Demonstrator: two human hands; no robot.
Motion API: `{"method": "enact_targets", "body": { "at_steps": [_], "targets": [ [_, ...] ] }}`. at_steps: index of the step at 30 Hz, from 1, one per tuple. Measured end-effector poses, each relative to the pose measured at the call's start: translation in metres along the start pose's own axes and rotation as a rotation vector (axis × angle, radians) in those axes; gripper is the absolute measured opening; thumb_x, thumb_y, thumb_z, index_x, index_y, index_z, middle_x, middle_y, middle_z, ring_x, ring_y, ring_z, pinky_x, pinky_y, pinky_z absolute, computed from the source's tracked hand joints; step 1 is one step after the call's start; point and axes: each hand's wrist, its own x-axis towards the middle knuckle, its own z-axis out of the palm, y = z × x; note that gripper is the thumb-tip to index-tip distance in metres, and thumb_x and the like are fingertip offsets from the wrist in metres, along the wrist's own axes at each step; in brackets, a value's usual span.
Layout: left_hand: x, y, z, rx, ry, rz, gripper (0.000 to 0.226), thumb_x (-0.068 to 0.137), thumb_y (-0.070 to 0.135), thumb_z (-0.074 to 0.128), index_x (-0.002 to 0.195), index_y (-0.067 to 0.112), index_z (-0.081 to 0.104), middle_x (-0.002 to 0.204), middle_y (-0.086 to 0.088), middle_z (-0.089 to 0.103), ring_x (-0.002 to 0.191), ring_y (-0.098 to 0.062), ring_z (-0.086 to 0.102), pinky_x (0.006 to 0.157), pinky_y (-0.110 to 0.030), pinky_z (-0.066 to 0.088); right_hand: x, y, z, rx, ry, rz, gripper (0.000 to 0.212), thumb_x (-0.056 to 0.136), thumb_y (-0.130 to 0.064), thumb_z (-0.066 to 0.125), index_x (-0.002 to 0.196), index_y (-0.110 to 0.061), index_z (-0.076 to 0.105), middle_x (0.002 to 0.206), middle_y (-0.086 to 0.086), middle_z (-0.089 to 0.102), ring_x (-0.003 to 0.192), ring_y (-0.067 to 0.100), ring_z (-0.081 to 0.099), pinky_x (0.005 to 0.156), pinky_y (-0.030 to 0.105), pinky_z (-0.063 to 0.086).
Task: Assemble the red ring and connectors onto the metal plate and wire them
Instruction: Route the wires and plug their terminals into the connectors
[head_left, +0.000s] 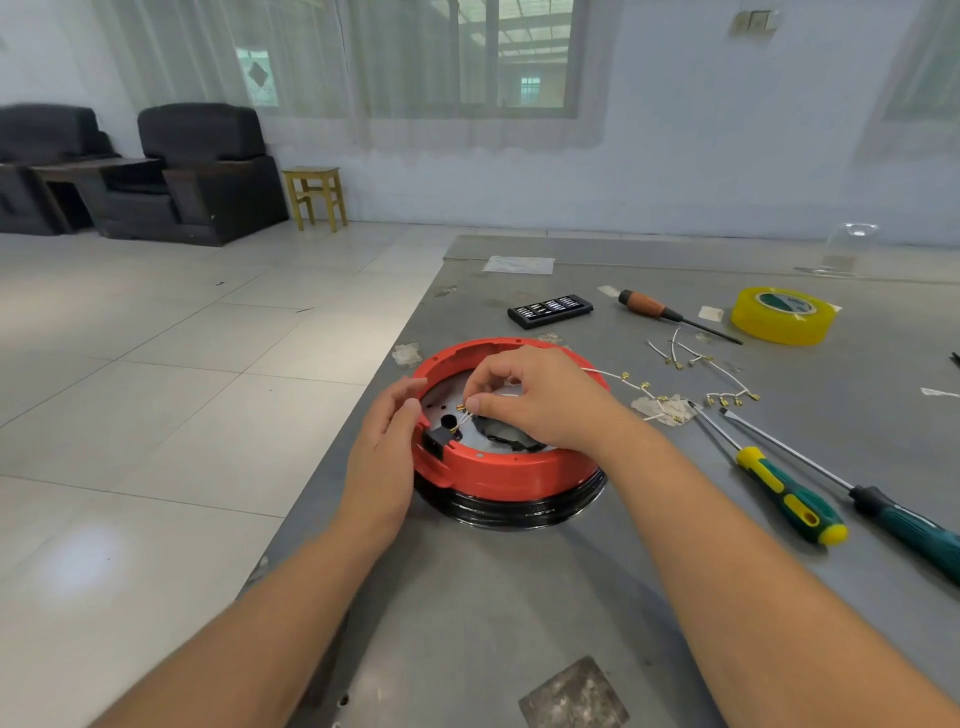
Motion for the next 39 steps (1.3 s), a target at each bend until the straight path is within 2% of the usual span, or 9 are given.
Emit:
{"method": "enact_targets", "body": {
  "at_steps": [2, 6, 8, 12, 22, 28, 34, 37, 39],
  "targets": [
    [-0.001, 0.002, -0.019, 0.155, -0.168, 0.096, 0.035, 0.094, 0.031, 0.049, 0.125, 0.04, 0.063, 0.142, 0.024, 0.054, 0.134, 0.012, 0.045, 0.116, -0.02, 0.035, 0.001, -0.001, 0.001, -0.052, -0.046, -0.033, 0.008, 0.092, -0.029, 0.074, 0.087, -0.036, 0.073, 0.084, -0.024, 0.069, 0.093, -0.009, 0.06, 0.077, 0.007, 0.04],
    [-0.009, -0.002, -0.037, 0.424, -0.302, 0.311, 0.039, 0.098, 0.012, 0.063, 0.129, 0.035, 0.065, 0.16, 0.022, 0.036, 0.149, 0.008, 0.029, 0.106, 0.001, 0.025, 0.004, -0.002, -0.002, -0.208, -0.117, -0.096, 0.006, 0.094, -0.032, 0.071, 0.091, -0.037, 0.069, 0.097, -0.018, 0.068, 0.107, 0.013, 0.055, 0.099, 0.04, 0.044],
    [-0.012, -0.003, -0.036, 0.497, -0.299, 0.371, 0.04, 0.097, 0.007, 0.067, 0.128, 0.031, 0.067, 0.159, 0.019, 0.041, 0.148, 0.003, 0.031, 0.11, -0.001, 0.022, 0.006, 0.0, -0.006, -0.276, -0.132, -0.098, 0.005, 0.093, -0.035, 0.071, 0.091, -0.039, 0.069, 0.102, -0.016, 0.066, 0.109, 0.013, 0.05, 0.105, 0.047, 0.039],
    [-0.006, -0.004, -0.042, 0.553, -0.334, 0.424, 0.037, 0.094, 0.024, 0.063, 0.13, 0.029, 0.067, 0.152, 0.019, 0.051, 0.149, -0.004, 0.035, 0.118, -0.012, 0.022, 0.01, 0.006, -0.01, -0.315, -0.188, -0.11, 0.004, 0.093, -0.04, 0.071, 0.096, -0.038, 0.074, 0.104, -0.021, 0.059, 0.106, 0.009, 0.045, 0.104, 0.05, 0.037],
    [0.008, -0.015, -0.047, 0.586, -0.358, 0.455, 0.035, 0.097, 0.034, 0.062, 0.131, 0.033, 0.067, 0.15, 0.022, 0.053, 0.15, -0.01, 0.039, 0.122, -0.031, 0.03, 0.009, 0.012, 0.002, -0.172, -0.153, -0.145, 0.006, 0.09, -0.032, 0.076, 0.095, -0.035, 0.078, 0.101, -0.021, 0.054, 0.097, -0.003, 0.055, 0.097, 0.033, 0.046],
    [0.005, -0.014, -0.046, 0.576, -0.368, 0.433, 0.037, 0.097, 0.043, 0.06, 0.132, 0.036, 0.065, 0.151, 0.023, 0.051, 0.148, -0.01, 0.04, 0.12, -0.044, 0.037, 0.008, 0.011, 0.003, -0.176, -0.123, -0.168, 0.004, 0.091, -0.032, 0.076, 0.094, -0.032, 0.078, 0.102, -0.017, 0.058, 0.096, 0.0, 0.057, 0.092, 0.028, 0.046],
    [-0.005, -0.007, -0.036, 0.406, -0.303, 0.261, 0.052, 0.09, 0.056, 0.06, 0.141, 0.052, 0.051, 0.162, 0.023, 0.031, 0.151, -0.002, 0.032, 0.119, -0.04, 0.039, 0.005, 0.007, 0.002, -0.218, -0.148, -0.153, 0.003, 0.093, -0.029, 0.074, 0.094, -0.031, 0.076, 0.107, -0.013, 0.057, 0.1, 0.005, 0.057, 0.096, 0.035, 0.047],
    [-0.009, -0.002, -0.031, 0.449, -0.271, 0.099, 0.068, 0.088, 0.071, 0.061, 0.148, 0.059, 0.031, 0.152, 0.039, 0.028, 0.144, 0.003, 0.036, 0.112, -0.031, 0.039, 0.002, 0.005, 0.001, -0.247, -0.163, -0.139, 0.002, 0.094, -0.03, 0.072, 0.094, -0.03, 0.074, 0.11, -0.012, 0.058, 0.104, 0.009, 0.058, 0.097, 0.039, 0.047],
    [-0.007, 0.001, -0.03, 0.479, -0.312, -0.025, 0.071, 0.087, 0.079, 0.058, 0.149, 0.05, 0.038, 0.141, 0.043, 0.042, 0.137, 0.001, 0.046, 0.108, -0.019, 0.038, 0.0, 0.004, 0.001, -0.23, -0.14, -0.127, 0.002, 0.094, -0.029, 0.071, 0.093, -0.028, 0.073, 0.11, -0.011, 0.061, 0.104, 0.009, 0.059, 0.097, 0.041, 0.048]
  ]
}}
